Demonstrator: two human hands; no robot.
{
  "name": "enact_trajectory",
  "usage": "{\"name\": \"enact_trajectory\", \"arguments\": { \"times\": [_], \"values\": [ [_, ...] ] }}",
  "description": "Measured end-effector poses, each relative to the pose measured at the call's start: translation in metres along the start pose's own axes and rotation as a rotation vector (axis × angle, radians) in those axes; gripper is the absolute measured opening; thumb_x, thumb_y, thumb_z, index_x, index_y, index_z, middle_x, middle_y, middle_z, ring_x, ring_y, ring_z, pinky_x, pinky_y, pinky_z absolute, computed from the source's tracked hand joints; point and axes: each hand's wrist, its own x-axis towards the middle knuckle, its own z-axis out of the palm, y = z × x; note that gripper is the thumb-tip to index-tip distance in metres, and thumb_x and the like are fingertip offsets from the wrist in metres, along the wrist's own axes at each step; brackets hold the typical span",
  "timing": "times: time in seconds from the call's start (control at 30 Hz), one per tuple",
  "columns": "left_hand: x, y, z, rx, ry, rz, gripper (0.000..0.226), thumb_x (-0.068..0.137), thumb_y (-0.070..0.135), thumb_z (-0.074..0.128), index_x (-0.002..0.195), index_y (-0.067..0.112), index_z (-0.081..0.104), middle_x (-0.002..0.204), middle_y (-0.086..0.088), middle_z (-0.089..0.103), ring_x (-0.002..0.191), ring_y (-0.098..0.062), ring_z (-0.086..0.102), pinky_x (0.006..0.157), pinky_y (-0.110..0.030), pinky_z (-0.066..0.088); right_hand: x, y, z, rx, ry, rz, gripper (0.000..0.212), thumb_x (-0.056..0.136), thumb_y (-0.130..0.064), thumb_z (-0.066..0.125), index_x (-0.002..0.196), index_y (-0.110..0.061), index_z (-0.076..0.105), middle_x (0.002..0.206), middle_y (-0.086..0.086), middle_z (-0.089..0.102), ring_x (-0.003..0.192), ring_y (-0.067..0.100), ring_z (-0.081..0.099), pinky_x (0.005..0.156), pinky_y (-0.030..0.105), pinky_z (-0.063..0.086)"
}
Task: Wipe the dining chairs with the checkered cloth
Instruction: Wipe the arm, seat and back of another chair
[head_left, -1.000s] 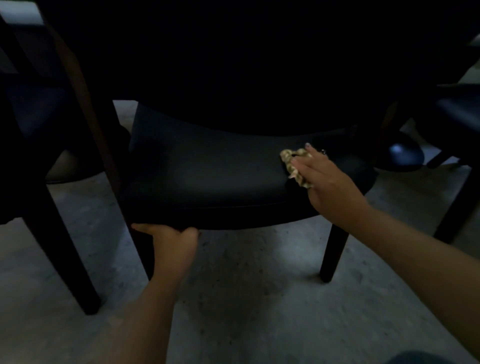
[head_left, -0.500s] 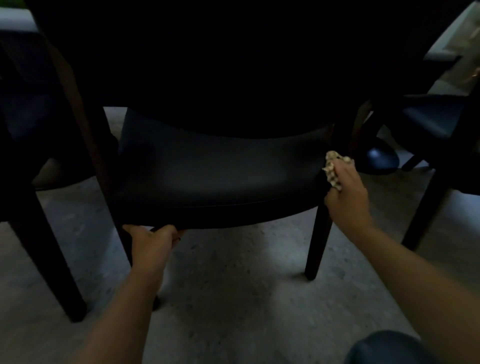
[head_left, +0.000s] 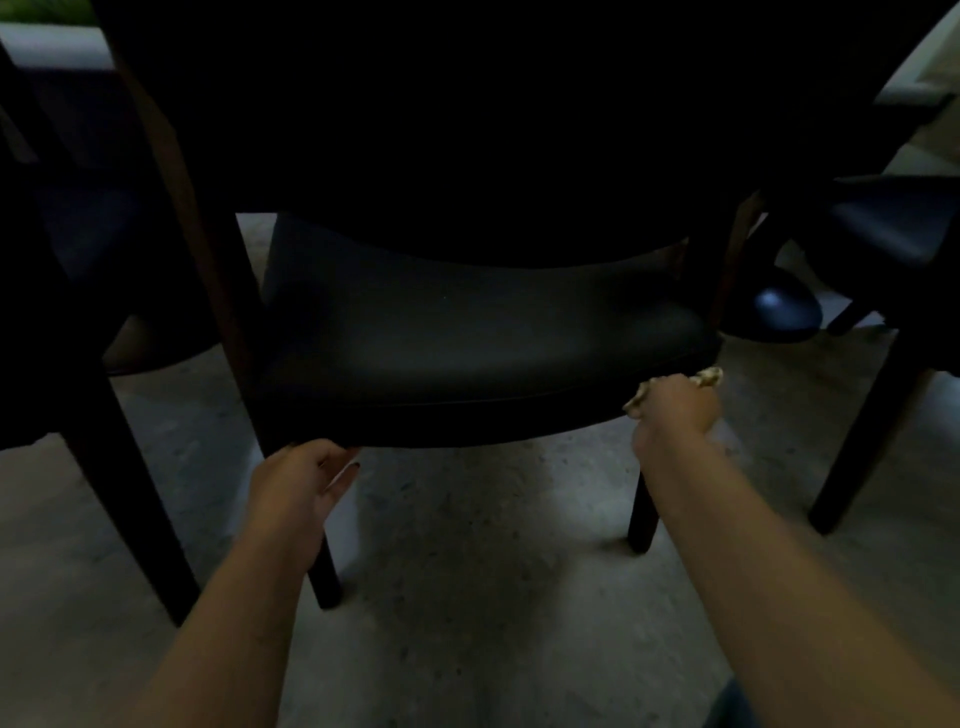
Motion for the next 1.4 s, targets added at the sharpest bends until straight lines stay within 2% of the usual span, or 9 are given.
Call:
{"name": "enact_trajectory", "arguments": {
  "times": [0.03, 0.17, 0.33, 0.4, 0.5, 0.63, 0.7, 0.87, 1.4],
  "values": [
    [0.002, -0.001, -0.001, 0.012, 0.003, 0.011, 0.037, 0.084, -0.007, 0.051, 0.120, -0.001, 0.058, 0.097, -0.010, 0.069, 0.099, -0.021, 0.068, 0.074, -0.030, 0.051, -0.012, 0.003, 0.003, -0.275, -0.023, -0.073, 0.034, 0.097, -0.011, 0.038, 0.127, -0.005, 0.053, 0.121, 0.011, 0.057, 0.102, 0.021, 0.057, 0.085, 0.024, 0.047],
    [0.005, -0.005, -0.001, -0.011, 0.023, 0.021, 0.040, 0.086, -0.002, 0.053, 0.124, 0.009, 0.058, 0.102, -0.005, 0.072, 0.094, -0.016, 0.070, 0.073, -0.030, 0.051, -0.058, 0.023, 0.009, 0.305, -0.151, 0.052, 0.040, 0.095, -0.001, 0.040, 0.135, 0.005, 0.041, 0.088, 0.009, 0.058, 0.058, 0.011, 0.047, 0.038, 0.010, 0.041],
    [0.007, -0.003, -0.009, -0.072, -0.025, -0.050, 0.035, 0.090, 0.003, 0.048, 0.122, 0.015, 0.057, 0.110, -0.007, 0.070, 0.094, -0.018, 0.071, 0.069, -0.033, 0.052, -0.153, 0.073, 0.009, 0.187, -0.477, 0.034, 0.026, 0.102, -0.025, 0.041, 0.125, -0.030, 0.052, 0.071, -0.005, 0.064, 0.055, 0.009, 0.057, 0.049, 0.023, 0.047],
    [0.003, 0.000, -0.008, -0.092, -0.046, -0.073, 0.040, 0.092, 0.004, 0.047, 0.130, 0.012, 0.053, 0.107, -0.008, 0.070, 0.094, -0.019, 0.070, 0.069, -0.034, 0.051, -0.186, 0.075, 0.009, 0.187, -0.615, -0.039, 0.029, 0.100, -0.032, 0.045, 0.127, -0.042, 0.050, 0.097, -0.013, 0.069, 0.076, 0.009, 0.067, 0.067, 0.029, 0.058],
    [-0.006, 0.007, -0.005, -0.115, -0.069, -0.102, 0.042, 0.095, 0.008, 0.045, 0.137, 0.008, 0.047, 0.107, -0.010, 0.069, 0.096, -0.021, 0.067, 0.073, -0.035, 0.050, -0.214, 0.057, 0.017, 0.123, -0.778, -0.324, 0.043, 0.090, -0.026, 0.052, 0.126, -0.049, 0.049, 0.124, -0.012, 0.060, 0.116, 0.027, 0.058, 0.096, 0.051, 0.049],
    [-0.016, 0.013, -0.012, -0.129, -0.086, -0.112, 0.041, 0.099, 0.017, 0.042, 0.139, 0.007, 0.047, 0.127, -0.015, 0.062, 0.106, -0.019, 0.062, 0.084, -0.036, 0.049, -0.223, 0.024, 0.052, -0.131, -0.977, -1.053, 0.062, 0.083, 0.007, 0.047, 0.140, -0.017, 0.044, 0.145, 0.000, 0.040, 0.133, 0.009, 0.037, 0.110, 0.015, 0.028],
    [-0.020, 0.018, -0.016, -0.183, -0.070, -0.112, 0.038, 0.101, 0.021, 0.038, 0.135, 0.007, 0.050, 0.117, -0.012, 0.066, 0.106, -0.024, 0.062, 0.092, -0.039, 0.047, -0.218, 0.018, 0.085, -0.464, -1.074, -1.479, 0.059, 0.083, 0.013, 0.045, 0.140, -0.004, 0.044, 0.149, 0.014, 0.035, 0.140, 0.023, 0.029, 0.115, 0.024, 0.022],
    [-0.025, 0.024, -0.022, -0.391, -0.046, -0.186, 0.062, 0.101, 0.052, 0.024, 0.131, 0.005, 0.051, 0.123, -0.014, 0.062, 0.118, -0.028, 0.055, 0.104, -0.045, 0.036, -0.203, 0.037, 0.149, -1.360, -0.854, -2.334, 0.046, 0.102, -0.017, 0.026, 0.147, -0.009, 0.029, 0.152, 0.012, 0.029, 0.145, 0.032, 0.013, 0.119, 0.042, 0.009],
    [-0.017, 0.014, -0.018, -0.513, -0.093, -0.153, 0.064, 0.095, 0.061, 0.023, 0.134, 0.020, 0.054, 0.128, -0.012, 0.059, 0.110, -0.029, 0.057, 0.082, -0.045, 0.047, -0.198, 0.057, 0.143, -1.654, -0.808, -2.754, 0.035, 0.097, -0.020, 0.042, 0.127, -0.018, 0.059, 0.144, 0.006, 0.045, 0.142, 0.031, 0.024, 0.119, 0.044, 0.010]
  ]
}}
